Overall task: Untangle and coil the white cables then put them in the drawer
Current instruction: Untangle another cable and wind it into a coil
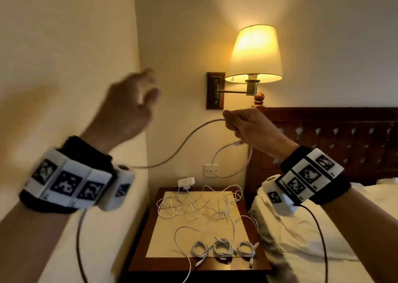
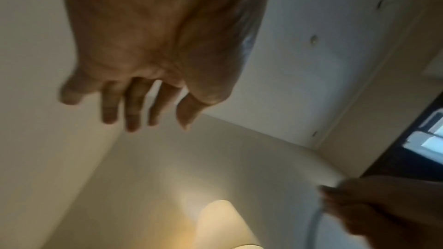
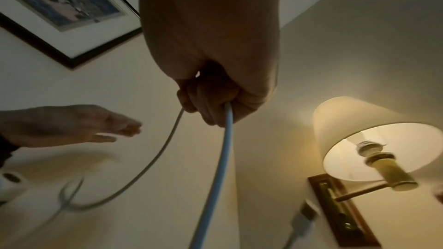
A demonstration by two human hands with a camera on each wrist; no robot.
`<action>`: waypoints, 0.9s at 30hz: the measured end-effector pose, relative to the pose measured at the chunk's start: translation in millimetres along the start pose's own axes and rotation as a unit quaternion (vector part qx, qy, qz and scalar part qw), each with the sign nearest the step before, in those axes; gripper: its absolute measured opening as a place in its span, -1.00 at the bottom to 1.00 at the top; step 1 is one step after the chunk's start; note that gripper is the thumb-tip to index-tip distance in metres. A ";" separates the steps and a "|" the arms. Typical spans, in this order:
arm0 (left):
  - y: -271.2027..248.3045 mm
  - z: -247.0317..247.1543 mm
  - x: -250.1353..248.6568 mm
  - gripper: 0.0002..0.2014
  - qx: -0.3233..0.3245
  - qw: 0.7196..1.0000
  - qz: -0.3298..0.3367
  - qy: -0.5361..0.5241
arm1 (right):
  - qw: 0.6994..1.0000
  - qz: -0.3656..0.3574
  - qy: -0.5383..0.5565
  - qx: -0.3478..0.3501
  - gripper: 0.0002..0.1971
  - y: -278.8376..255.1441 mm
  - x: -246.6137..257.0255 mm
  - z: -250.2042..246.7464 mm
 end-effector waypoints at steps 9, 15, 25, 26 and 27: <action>-33.9 46.0 15.1 -0.78 -0.040 0.992 -0.107 -0.058 | 0.995 0.096 0.020 0.036 -0.61 1.0 -15.5 23.4; -52.3 67.7 32.0 -0.63 0.134 0.978 -0.161 -0.019 | 0.988 0.125 0.073 0.045 -0.59 -5.1 -26.4 22.9; -35.7 105.1 -11.0 -0.74 0.008 0.983 -0.074 -0.165 | 0.981 0.140 0.108 0.079 -0.62 0.1 -17.9 40.5; -35.6 102.6 -0.9 -0.74 -0.011 0.984 -0.090 -0.152 | 0.977 0.149 0.125 0.087 -0.63 -2.7 -22.0 39.1; -35.7 101.9 9.9 -0.73 -0.026 0.984 -0.108 -0.140 | 0.972 0.158 0.145 0.096 -0.63 -5.3 -26.0 37.5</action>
Point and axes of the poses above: each hand's wrist, its own y-axis towards the middle knuckle, its own z-axis out of the palm, x = y × z, the point moved 6 cm from there along y, towards the middle knuckle, and after that the axes turned 13 degrees about z, right-handed, at the moved point
